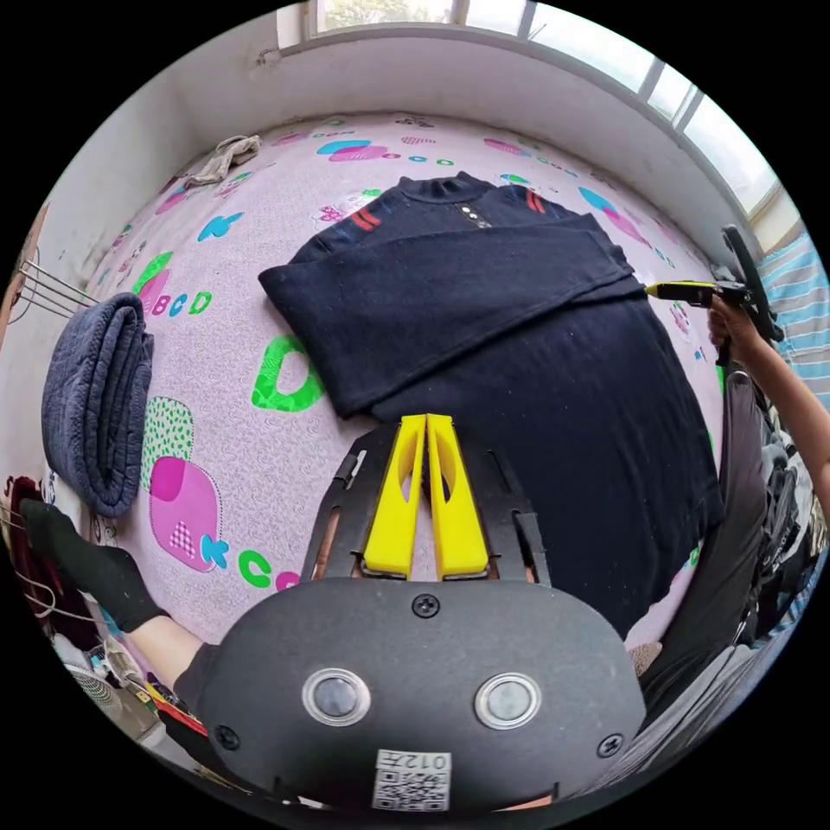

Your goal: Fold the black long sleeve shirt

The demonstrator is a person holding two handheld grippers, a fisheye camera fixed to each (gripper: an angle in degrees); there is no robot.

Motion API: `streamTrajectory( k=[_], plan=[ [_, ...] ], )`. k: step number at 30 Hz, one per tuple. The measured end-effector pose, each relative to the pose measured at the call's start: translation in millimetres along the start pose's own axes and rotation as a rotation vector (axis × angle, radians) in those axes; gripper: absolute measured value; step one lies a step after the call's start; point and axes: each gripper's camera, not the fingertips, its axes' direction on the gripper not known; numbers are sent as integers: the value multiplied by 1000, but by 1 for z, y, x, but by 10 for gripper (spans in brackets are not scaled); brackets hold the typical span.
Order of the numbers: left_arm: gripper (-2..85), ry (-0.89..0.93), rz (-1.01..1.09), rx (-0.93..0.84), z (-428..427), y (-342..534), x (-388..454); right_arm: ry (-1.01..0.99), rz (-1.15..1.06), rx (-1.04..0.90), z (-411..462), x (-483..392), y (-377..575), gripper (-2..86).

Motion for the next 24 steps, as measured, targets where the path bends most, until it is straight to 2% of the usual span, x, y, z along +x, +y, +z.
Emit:
streamTrajectory(
  k=[6, 8, 13, 15, 17, 21, 23, 24],
  plan=[
    [8, -10, 99, -181, 24, 44, 40, 94, -98, -187, 25, -71, 101, -8],
    [8, -42, 72, -152, 21, 56, 43, 126, -109, -149, 19, -84, 117, -8],
    [8, -58, 63, -212, 6, 58, 51, 149, -37, -164, 3, -125, 119, -8],
    [8, -10, 87, -158, -9, 63, 63, 72, -108, -179, -7, -169, 133, -7],
    [8, 11, 140, -191, -11, 69, 79, 44, -162, -260, 2, -200, 146, -7],
    [7, 77, 245, -365, 19, 87, 106, 97, -261, -413, 36, -250, 174, -8],
    [7, 68, 223, -317, 16, 93, 105, 113, -254, -423, 37, -259, 173, -8],
    [7, 68, 231, -362, 20, 96, 104, 120, -275, -417, 36, -266, 169, -8]
  ],
)
